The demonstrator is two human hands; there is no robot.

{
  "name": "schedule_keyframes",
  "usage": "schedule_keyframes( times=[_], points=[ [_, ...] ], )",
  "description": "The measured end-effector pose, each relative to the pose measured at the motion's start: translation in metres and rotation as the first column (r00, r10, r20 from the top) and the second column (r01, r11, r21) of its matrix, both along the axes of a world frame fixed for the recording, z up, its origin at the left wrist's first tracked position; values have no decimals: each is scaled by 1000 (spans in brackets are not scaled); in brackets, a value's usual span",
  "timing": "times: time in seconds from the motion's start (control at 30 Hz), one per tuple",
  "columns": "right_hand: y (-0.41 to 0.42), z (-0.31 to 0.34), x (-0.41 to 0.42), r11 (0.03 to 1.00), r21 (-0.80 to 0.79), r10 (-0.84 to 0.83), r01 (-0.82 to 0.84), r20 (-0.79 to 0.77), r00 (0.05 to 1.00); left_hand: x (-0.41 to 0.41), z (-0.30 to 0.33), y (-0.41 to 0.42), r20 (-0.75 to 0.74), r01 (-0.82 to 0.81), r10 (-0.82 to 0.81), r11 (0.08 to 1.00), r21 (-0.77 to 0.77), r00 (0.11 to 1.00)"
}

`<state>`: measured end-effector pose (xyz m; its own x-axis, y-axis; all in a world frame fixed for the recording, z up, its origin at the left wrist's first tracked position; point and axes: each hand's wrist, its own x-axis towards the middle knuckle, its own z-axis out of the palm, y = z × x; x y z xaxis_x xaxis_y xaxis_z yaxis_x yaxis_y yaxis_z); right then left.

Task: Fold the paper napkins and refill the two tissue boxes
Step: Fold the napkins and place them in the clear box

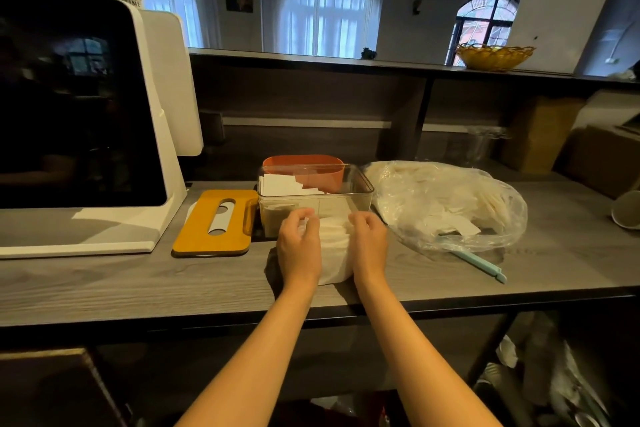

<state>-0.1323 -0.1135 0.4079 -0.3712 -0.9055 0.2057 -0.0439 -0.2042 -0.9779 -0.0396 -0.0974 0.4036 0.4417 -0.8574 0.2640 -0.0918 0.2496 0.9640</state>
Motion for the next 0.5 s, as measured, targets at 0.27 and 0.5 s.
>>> schedule_keyframes(
  times=[0.27, 0.5],
  points=[
    [-3, -2, 1, 999, 34, 28, -28, -15, 999, 3, -3, -3, -11, -25, 25, 1000, 16, 1000],
    [-4, -6, 2, 999, 28, 20, -19, -46, 999, 2, -1, -1, -26, -37, 37, 999, 9, 999]
  ],
)
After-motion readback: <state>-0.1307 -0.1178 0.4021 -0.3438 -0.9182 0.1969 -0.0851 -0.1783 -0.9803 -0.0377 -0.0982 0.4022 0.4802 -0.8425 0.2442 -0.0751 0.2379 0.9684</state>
